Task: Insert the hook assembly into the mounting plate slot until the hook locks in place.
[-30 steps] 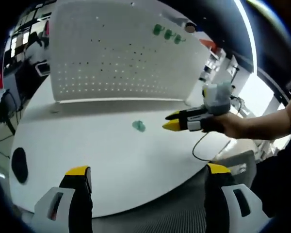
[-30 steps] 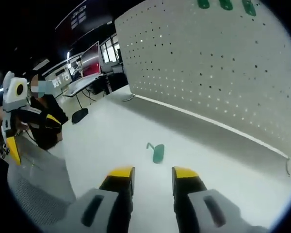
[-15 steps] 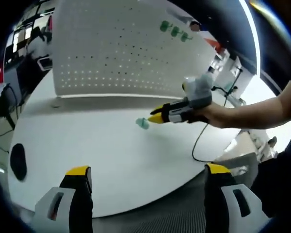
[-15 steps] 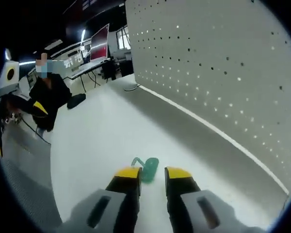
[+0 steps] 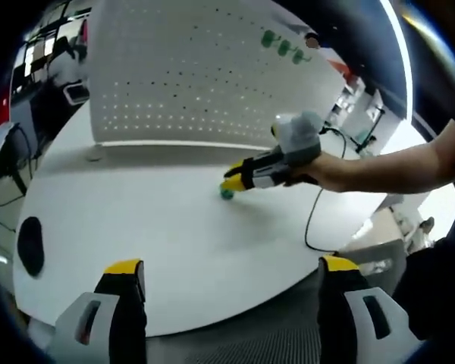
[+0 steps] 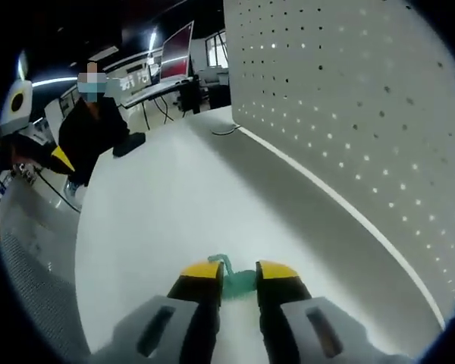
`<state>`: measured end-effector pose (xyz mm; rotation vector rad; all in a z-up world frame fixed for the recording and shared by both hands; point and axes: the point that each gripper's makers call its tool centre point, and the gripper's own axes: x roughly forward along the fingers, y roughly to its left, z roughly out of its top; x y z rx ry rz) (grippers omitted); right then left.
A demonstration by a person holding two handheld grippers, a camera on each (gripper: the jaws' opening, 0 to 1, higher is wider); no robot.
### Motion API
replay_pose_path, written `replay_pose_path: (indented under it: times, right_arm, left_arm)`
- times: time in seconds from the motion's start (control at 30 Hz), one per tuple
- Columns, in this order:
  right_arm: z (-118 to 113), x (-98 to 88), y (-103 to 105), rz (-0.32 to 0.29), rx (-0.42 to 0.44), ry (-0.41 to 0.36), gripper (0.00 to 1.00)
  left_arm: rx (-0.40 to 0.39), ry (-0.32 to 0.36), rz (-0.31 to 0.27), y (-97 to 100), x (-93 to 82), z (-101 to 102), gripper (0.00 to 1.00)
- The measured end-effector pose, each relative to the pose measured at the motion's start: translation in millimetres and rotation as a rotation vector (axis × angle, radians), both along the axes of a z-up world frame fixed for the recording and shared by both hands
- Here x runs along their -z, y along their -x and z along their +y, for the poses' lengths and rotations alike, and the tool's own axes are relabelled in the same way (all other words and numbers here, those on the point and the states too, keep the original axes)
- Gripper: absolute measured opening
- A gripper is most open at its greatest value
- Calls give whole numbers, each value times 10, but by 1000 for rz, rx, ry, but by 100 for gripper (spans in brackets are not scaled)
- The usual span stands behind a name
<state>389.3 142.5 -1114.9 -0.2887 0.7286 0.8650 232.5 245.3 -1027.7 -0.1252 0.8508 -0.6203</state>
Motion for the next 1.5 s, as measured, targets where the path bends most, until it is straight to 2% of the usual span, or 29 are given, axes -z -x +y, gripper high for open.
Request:
replay_pose_path:
  times: [0.37, 0.43, 0.53, 0.83, 0.93, 1.23, 1.5]
  right_arm:
    - [211, -16, -69, -4, -89, -5, 7]
    - [196, -5, -84, 9, -74, -2, 5]
    - [208, -10, -62, 54, -37, -43, 2]
    - [191, -87, 13, 96, 14, -90, 0]
    - [166, -137, 10, 84, 22, -92, 0]
    - [61, -478, -77, 20, 113, -146, 0]
    - [10, -999, -29, -65, 208, -260, 0]
  left_arm:
    - [-6, 4, 6, -11, 14, 12, 95]
    - [-7, 4, 6, -13, 13, 15, 95]
    - [-10, 5, 4, -24, 5, 20, 95]
    - [-8, 8, -7, -52, -22, 14, 95]
    - [-7, 9, -17, -67, -57, 11, 95]
    - [1, 11, -47, -55, -160, 0, 95]
    - [1, 9, -95, -141, -320, -2, 96]
